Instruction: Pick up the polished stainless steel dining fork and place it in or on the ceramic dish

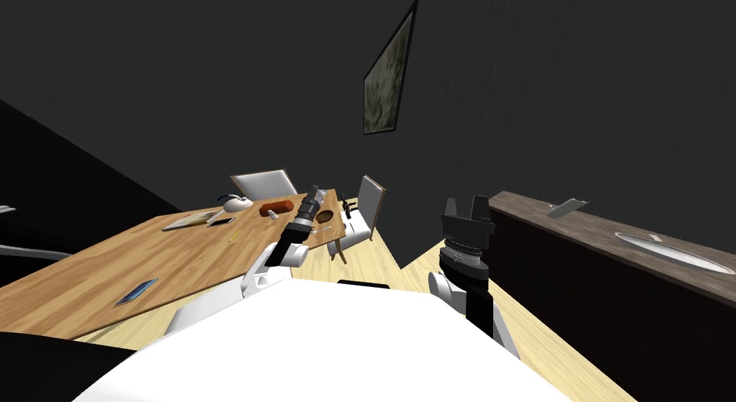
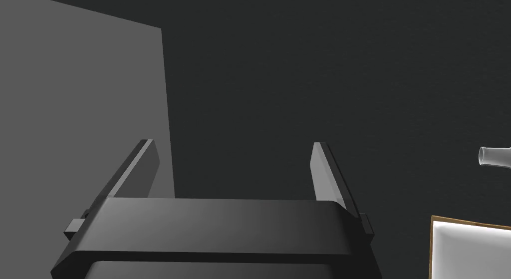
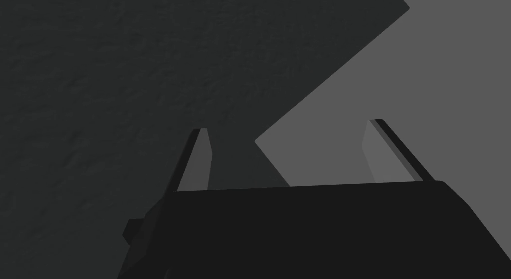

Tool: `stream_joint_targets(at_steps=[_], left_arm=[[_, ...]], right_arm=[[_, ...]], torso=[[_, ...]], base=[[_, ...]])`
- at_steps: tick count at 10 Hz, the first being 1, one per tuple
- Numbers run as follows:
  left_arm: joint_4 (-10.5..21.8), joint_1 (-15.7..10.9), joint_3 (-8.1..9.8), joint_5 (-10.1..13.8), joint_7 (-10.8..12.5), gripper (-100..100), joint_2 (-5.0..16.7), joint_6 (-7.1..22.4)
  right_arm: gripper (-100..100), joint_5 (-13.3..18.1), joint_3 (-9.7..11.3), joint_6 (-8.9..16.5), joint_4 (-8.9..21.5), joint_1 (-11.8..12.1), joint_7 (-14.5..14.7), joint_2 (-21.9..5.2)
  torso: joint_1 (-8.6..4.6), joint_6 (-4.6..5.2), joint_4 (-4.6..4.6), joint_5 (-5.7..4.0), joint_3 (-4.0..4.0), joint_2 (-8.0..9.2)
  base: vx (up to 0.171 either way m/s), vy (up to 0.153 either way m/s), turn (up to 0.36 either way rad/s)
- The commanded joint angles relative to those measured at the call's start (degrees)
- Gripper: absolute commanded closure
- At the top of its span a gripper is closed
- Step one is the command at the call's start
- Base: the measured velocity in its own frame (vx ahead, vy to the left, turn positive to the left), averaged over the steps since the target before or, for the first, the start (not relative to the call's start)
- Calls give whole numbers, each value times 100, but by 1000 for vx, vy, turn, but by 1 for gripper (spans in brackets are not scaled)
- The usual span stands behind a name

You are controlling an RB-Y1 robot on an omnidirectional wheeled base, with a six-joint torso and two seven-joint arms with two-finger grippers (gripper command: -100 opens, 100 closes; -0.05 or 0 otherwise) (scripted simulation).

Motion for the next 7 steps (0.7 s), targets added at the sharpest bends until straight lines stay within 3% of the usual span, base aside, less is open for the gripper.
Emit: stream_joint_targets(at_steps=[1,3,4,5,6,7], left_arm=[[136,-76,-53,9,67,-100,18,176],[506,-420,-107,127,329,-100,158,541],[596,-443,-107,127,329,-100,158,626],[737,-631,-134,199,466,-100,221,860],[847,-631,-134,199,466,-100,221,874],[1033,-820,-159,280,603,-100,278,1132]], right_arm=[[0,0,0,0,0,0,0,0],[0,0,0,0,0,1,0,0],[0,0,0,0,0,0,0,0],[0,0,0,0,0,1,0,0],[0,0,0,0,0,1,0,0],[0,0,0,0,0,1,0,0]], torso=[[0,0,0,0,0,0],[0,0,-3,0,-9,-16],[-3,0,-2,-1,-6,-11],[-1,-3,-3,0,-8,-15],[0,0,-3,0,-9,-15],[-2,-3,-4,0,-12,-21]], base=[[-77,29,-53],[-82,28,-111],[-74,27,-43],[-81,34,-82],[-57,25,-58],[-62,25,-78]])
